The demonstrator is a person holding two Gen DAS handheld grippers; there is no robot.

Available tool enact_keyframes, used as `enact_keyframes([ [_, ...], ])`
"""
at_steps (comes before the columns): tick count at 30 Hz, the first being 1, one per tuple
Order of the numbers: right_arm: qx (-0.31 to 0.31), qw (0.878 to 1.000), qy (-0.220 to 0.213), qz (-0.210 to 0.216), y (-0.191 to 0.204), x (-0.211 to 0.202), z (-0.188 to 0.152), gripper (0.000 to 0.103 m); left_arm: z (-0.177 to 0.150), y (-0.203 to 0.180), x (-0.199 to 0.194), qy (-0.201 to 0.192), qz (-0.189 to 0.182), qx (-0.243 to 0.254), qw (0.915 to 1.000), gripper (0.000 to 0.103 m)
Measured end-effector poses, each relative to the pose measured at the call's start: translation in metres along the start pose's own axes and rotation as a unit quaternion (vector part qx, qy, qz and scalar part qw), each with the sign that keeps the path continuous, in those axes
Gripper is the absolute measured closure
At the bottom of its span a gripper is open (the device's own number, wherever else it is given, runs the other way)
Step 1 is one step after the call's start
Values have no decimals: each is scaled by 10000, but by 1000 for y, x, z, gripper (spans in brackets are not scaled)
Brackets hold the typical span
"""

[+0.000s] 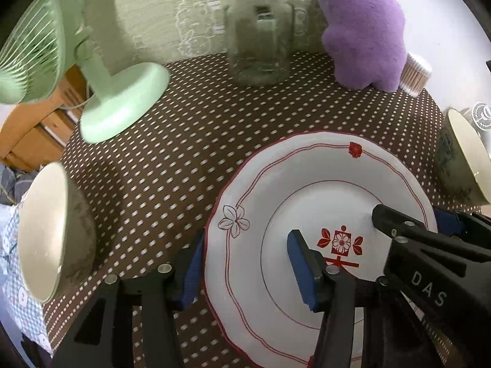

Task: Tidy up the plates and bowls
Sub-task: 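Lift the red-pattern plate with both tools and hold it above the table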

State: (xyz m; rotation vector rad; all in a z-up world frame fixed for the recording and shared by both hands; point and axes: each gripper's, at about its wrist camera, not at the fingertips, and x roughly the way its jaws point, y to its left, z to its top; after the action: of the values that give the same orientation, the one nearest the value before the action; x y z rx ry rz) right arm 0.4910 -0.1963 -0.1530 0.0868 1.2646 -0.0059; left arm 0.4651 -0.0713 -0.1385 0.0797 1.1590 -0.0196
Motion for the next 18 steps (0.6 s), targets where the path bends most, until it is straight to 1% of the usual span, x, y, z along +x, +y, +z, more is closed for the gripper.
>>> enact_keyframes([
  [3, -134, 9999, 96, 24, 12, 1, -7, 52, -8, 12, -3, 49, 73, -143, 9999, 54],
  [6, -126, 9998, 138, 87, 20, 3, -16, 52, -13, 22, -2, 96, 115, -257, 9996, 57],
  [7, -101, 9998, 145, 98, 22, 3, -18, 52, -15, 23, -1, 125, 103, -260, 9995, 57],
  [12, -54, 10000, 66, 17, 26, 3, -21, 52, -21, 23, -1, -28, 100, -176, 9998, 58],
  [16, -72, 10000, 54, -37, 31, 2, -21, 52, -19, 25, -2, 118, 96, -417, 9990, 57],
  [18, -123, 9999, 37, -40, 32, 0, -22, 52, -19, 24, -3, 122, 107, -392, 9991, 57],
])
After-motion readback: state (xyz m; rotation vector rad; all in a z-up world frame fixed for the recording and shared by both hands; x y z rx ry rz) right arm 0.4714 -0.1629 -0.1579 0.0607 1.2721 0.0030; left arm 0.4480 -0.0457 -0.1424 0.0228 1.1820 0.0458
